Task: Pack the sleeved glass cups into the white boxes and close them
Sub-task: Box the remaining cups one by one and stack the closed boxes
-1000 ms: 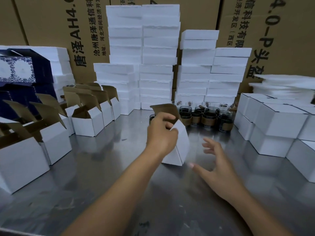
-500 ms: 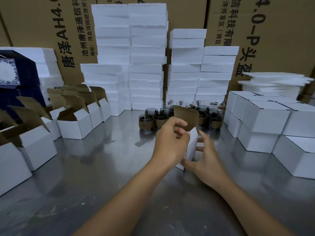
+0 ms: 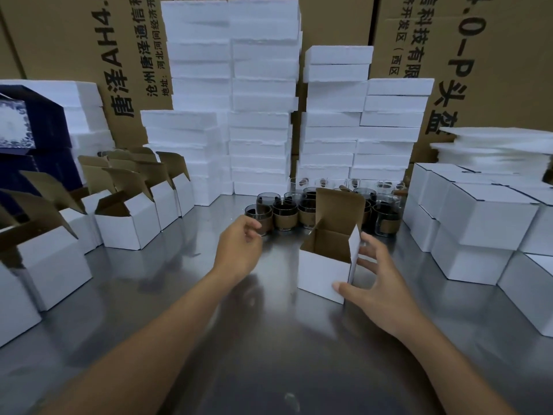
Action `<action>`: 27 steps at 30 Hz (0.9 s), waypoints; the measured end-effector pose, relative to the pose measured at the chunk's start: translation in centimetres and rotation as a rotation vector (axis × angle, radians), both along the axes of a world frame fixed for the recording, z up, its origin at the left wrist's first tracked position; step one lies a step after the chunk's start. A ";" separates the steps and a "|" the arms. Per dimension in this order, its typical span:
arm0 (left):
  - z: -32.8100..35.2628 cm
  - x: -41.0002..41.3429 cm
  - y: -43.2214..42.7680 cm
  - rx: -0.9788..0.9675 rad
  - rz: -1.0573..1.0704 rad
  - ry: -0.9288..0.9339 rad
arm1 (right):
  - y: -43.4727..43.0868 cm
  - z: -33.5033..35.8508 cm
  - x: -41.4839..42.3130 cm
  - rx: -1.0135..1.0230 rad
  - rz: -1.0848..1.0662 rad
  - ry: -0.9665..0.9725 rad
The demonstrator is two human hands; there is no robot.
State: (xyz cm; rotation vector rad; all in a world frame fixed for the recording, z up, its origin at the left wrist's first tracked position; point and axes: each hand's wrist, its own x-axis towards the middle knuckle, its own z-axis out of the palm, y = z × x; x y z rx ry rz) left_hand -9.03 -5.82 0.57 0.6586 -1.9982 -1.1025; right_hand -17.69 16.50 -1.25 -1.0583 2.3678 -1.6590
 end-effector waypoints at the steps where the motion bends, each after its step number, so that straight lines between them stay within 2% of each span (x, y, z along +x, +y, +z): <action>1: -0.2 -0.7 -0.9 0.003 0.027 -0.033 | 0.0 0.0 -0.1 0.001 0.001 -0.004; 5: -0.7 -2.8 -3.9 -0.125 0.081 -0.264 | -0.1 -0.3 -0.4 -0.010 -0.014 -0.020; 11: -1.3 -4.7 -5.7 -0.136 0.066 -0.363 | -0.3 -0.8 -0.2 -0.002 -0.064 0.079; 20: -2.1 -3.7 -5.4 -0.205 0.051 -0.231 | -0.4 -1.1 -0.3 0.039 -0.069 0.146; 24: -1.9 -2.2 -3.9 -0.095 0.021 -0.080 | -0.4 -0.9 -0.2 0.046 -0.072 0.152; 27: -0.5 -1.0 -1.8 0.065 -0.016 0.119 | -0.4 -0.6 0.0 0.027 -0.084 0.163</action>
